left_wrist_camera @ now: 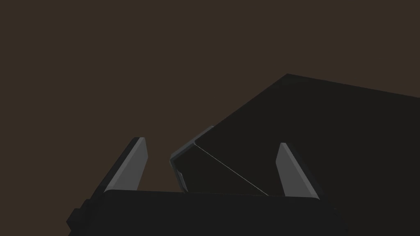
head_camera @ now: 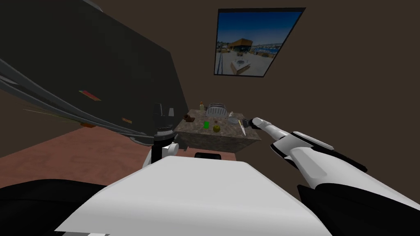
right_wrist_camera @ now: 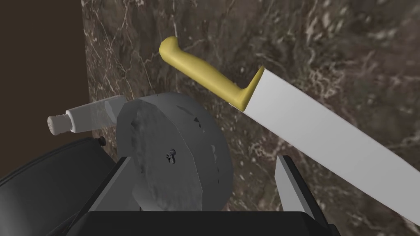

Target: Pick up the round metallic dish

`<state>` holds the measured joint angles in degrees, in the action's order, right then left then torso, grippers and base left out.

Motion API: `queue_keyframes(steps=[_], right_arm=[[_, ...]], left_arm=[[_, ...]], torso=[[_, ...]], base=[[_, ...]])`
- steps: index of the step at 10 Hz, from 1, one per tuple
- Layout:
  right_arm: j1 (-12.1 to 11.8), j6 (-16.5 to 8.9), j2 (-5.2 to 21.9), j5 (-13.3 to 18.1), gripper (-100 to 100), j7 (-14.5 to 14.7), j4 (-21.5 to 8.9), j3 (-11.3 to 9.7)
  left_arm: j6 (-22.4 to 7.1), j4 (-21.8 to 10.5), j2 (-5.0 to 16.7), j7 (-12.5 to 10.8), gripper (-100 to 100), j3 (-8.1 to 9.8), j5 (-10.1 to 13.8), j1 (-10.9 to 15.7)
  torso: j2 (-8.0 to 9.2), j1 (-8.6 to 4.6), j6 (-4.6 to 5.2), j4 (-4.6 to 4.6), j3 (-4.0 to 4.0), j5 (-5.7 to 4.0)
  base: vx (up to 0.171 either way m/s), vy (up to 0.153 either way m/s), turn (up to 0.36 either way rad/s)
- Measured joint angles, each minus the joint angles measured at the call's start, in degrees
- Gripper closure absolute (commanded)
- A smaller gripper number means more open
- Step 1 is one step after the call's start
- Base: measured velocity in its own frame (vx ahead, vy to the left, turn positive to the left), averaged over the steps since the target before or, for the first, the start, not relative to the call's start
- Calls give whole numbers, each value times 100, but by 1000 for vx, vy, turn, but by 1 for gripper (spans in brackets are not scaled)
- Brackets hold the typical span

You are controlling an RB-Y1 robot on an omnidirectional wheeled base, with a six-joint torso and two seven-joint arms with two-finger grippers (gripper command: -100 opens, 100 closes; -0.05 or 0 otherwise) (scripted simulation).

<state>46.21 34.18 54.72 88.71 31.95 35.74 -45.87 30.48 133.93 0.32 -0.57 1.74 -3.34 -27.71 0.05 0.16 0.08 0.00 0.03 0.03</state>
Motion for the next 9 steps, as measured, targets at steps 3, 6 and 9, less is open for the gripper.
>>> queue_keyframes(steps=[3,6,9], right_arm=[[-48,-331,7,-251,-100,116,-171,345],[-121,-639,7,-450,-100,-4,-242,607],[-170,-892,-121,-712,-100,-184,-444,811]], left_arm=[[0,0,0,0,0,0,0,0],[0,0,-1,0,0,-1,0,0],[0,0,-1,0,0,-1,0,1]], torso=[[-3,9,-1,-1,-1,2],[-7,29,-4,-2,-4,6],[-4,50,-8,-2,-3,11]], base=[[2,54,-121],[7,108,-70],[-5,139,4]])
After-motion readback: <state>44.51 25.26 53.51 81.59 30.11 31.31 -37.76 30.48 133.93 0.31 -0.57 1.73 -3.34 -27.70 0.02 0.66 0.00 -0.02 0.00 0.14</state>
